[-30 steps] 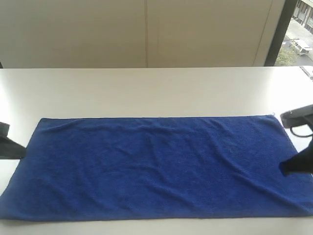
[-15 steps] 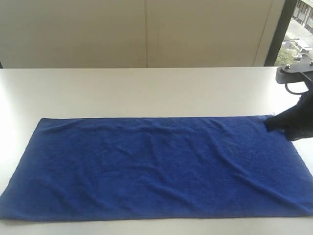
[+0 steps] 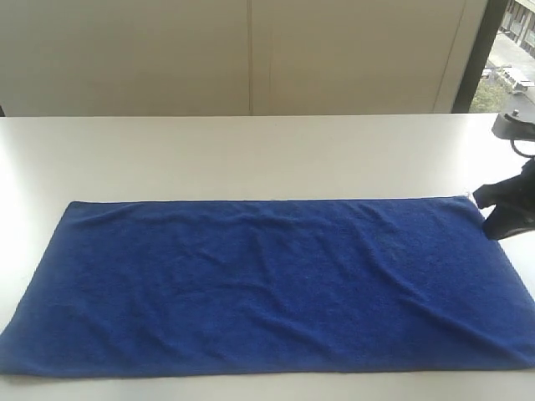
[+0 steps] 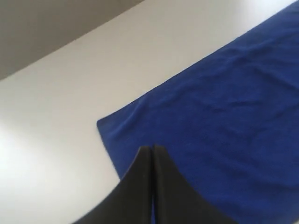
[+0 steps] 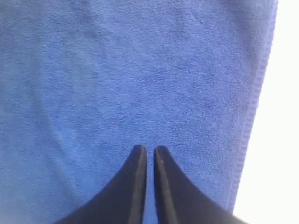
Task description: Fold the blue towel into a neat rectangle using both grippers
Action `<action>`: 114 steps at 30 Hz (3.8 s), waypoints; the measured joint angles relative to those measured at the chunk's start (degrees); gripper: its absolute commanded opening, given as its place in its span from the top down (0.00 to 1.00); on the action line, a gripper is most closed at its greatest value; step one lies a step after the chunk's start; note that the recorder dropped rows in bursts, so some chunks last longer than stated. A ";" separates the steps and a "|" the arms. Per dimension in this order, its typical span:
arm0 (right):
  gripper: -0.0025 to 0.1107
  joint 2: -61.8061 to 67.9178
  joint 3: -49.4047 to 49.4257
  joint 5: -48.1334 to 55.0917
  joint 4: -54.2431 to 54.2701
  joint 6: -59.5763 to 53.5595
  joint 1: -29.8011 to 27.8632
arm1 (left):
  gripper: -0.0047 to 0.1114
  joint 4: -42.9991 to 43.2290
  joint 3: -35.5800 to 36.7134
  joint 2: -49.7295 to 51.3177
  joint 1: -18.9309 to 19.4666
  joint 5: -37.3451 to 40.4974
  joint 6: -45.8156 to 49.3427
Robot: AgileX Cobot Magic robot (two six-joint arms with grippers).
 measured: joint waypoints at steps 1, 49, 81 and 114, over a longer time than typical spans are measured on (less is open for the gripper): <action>0.77 0.67 0.44 -1.07 -0.62 0.00 -0.09 | 0.96 5.53 1.24 0.00 -0.14 -1.13 -8.26; 0.66 10.20 1.59 -15.29 -13.85 8.21 -0.22 | 0.96 -46.34 0.12 18.39 -3.61 5.13 35.36; 0.98 11.82 1.48 -15.36 -20.51 19.87 -0.12 | 0.96 -47.22 0.12 18.39 -3.61 5.08 35.36; 0.98 6.83 -10.03 -12.08 -12.38 27.41 36.99 | 0.96 -55.97 0.12 18.39 -3.61 4.99 35.36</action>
